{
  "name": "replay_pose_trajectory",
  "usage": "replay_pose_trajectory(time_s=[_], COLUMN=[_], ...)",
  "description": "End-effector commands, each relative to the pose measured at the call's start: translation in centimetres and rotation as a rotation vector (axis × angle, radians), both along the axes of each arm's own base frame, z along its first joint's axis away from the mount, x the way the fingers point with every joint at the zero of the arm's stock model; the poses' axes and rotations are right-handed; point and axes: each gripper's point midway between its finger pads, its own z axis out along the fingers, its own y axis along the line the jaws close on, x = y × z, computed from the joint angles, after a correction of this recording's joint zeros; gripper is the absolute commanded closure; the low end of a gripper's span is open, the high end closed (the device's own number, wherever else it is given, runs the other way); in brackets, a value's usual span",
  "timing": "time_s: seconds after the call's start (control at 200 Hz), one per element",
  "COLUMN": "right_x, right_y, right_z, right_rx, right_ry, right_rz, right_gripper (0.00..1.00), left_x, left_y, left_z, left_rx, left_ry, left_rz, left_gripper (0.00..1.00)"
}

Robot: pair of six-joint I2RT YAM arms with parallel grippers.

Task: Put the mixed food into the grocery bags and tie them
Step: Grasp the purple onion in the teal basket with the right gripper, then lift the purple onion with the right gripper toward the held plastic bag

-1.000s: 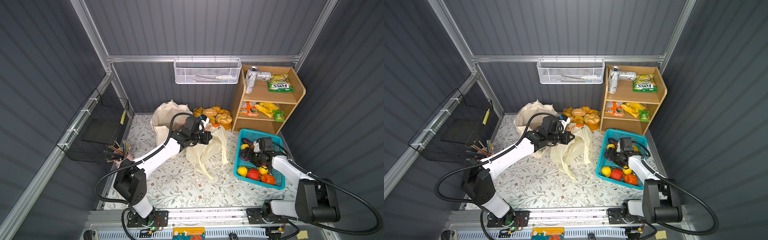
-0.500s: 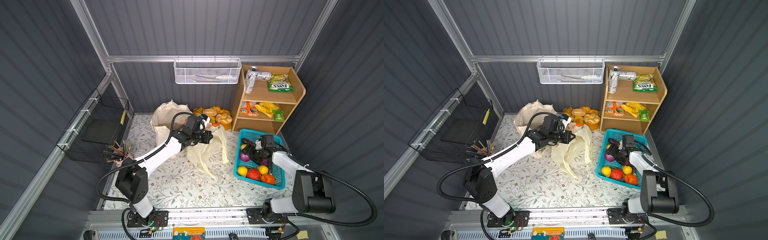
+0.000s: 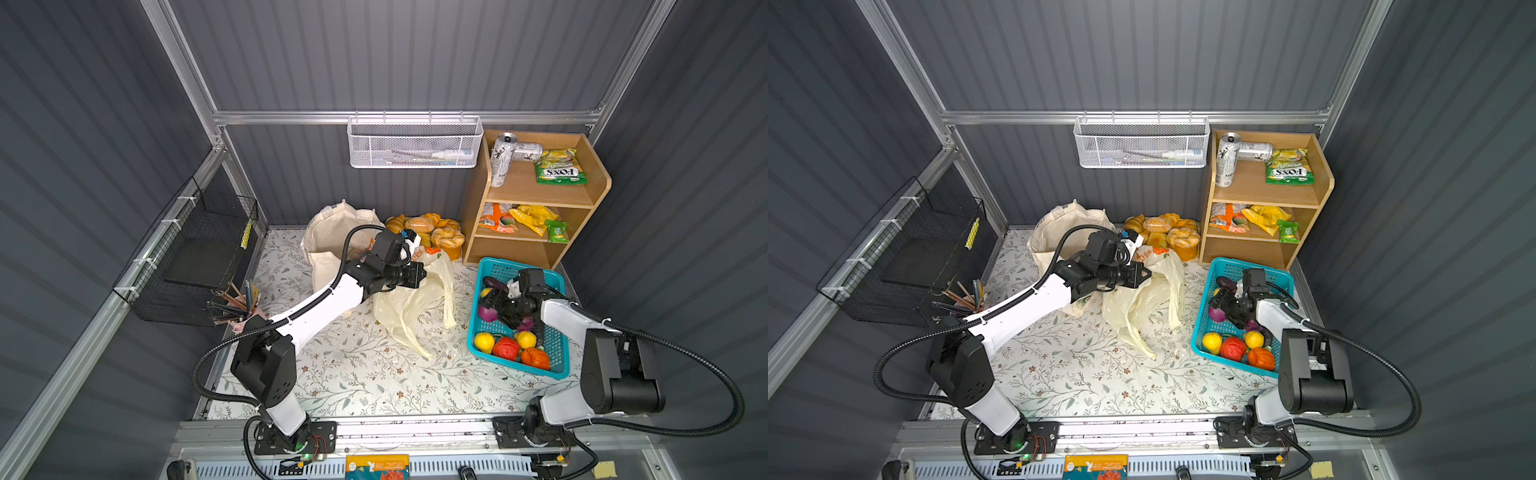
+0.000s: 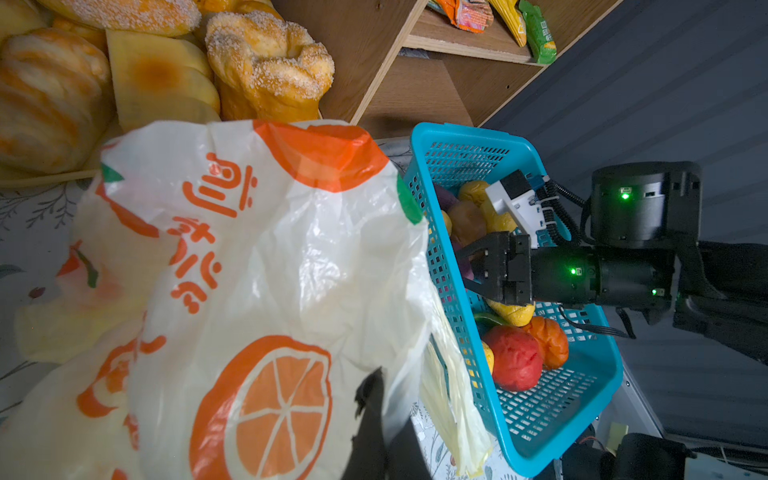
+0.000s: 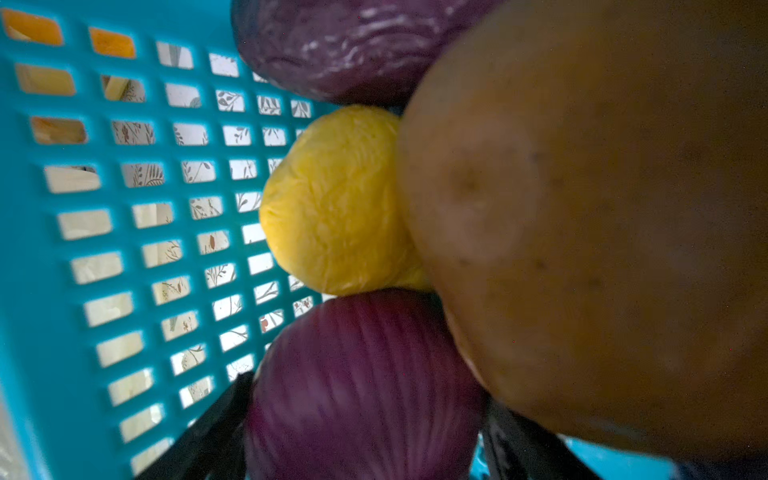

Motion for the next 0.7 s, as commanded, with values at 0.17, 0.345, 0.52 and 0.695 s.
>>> replay_pose_trajectory(time_s=[0.17, 0.345, 0.52, 0.695], right_x=[-1.2, -2.1, -3.6, -6.1], right_y=[0.1, -0.1, 1.2, 4.8], right_z=[2.3, 5.1, 10.1, 15.2], right_rx=[0.010, 0.004, 0.061, 0.116], right_ry=[-0.069, -0.144, -0.277, -0.381], right_rz=[-0.009, -0.019, 0.029, 0.148], right_gripper=[0.34, 0.35, 0.37, 0.38], left_x=[0.0, -0.1, -0.2, -0.7], left_y=[-0.3, -0.5, -0.6, -1.2], left_z=[0.8, 0.8, 0.9, 1.1], left_rx=[-0.009, -0.011, -0.011, -0.028], left_ry=[-0.007, -0.003, 0.000, 0.023], left_rz=[-0.004, -0.008, -0.010, -0.030], left_gripper=[1.00, 1.00, 1.00, 1.00])
